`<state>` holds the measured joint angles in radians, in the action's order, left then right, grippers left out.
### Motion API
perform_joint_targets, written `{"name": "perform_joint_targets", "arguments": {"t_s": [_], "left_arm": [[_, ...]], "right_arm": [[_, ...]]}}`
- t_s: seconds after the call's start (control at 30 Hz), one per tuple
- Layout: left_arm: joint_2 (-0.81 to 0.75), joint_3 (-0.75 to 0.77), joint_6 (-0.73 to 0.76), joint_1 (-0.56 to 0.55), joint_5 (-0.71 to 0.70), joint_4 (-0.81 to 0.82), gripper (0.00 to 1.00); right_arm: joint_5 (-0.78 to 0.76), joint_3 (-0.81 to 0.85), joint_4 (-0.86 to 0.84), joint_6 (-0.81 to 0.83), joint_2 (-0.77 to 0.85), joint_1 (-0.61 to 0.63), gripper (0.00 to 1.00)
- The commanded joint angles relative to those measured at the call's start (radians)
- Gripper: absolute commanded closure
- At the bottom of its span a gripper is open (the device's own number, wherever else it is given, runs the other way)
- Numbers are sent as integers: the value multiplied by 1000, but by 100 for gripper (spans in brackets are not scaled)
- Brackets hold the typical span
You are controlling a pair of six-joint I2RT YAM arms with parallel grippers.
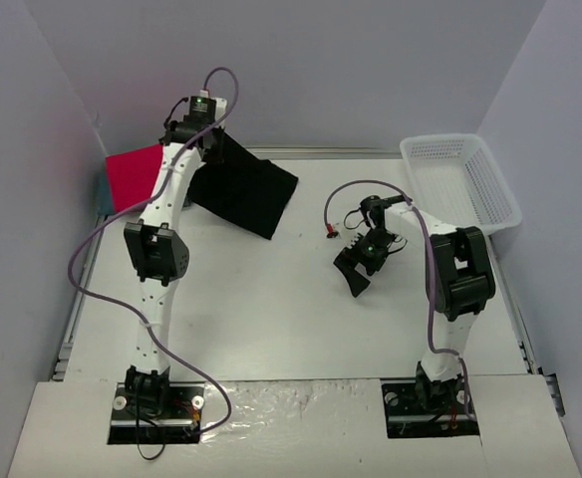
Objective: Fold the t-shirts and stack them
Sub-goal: Put the neatly folded tshirt into the corner of the board with the left arm
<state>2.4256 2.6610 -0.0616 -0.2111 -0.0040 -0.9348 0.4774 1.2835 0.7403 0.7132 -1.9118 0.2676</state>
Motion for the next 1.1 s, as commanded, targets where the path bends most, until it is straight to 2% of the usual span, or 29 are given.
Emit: {"name": "perform_joint_targets", "arguments": {"t_s": [0.0, 0.13, 0.27, 0.57, 1.07], "left_arm": [[-147, 48, -50, 82, -22, 66, 98], [-169, 37, -61, 131, 2, 102, 98], [-143, 46, -38, 150, -51, 128, 98], [-71, 106, -24, 153, -64, 179, 98], [-111, 109, -55, 170, -59, 237, 98]], "right_arm": [[27, -15, 37, 20, -3, -7, 0], [26, -16, 39, 19, -15, -5, 0], [26, -21, 39, 22, -18, -5, 0], [9, -29, 41, 26, -56, -5, 0], [-8, -36, 39, 25, -76, 2, 0]]}}
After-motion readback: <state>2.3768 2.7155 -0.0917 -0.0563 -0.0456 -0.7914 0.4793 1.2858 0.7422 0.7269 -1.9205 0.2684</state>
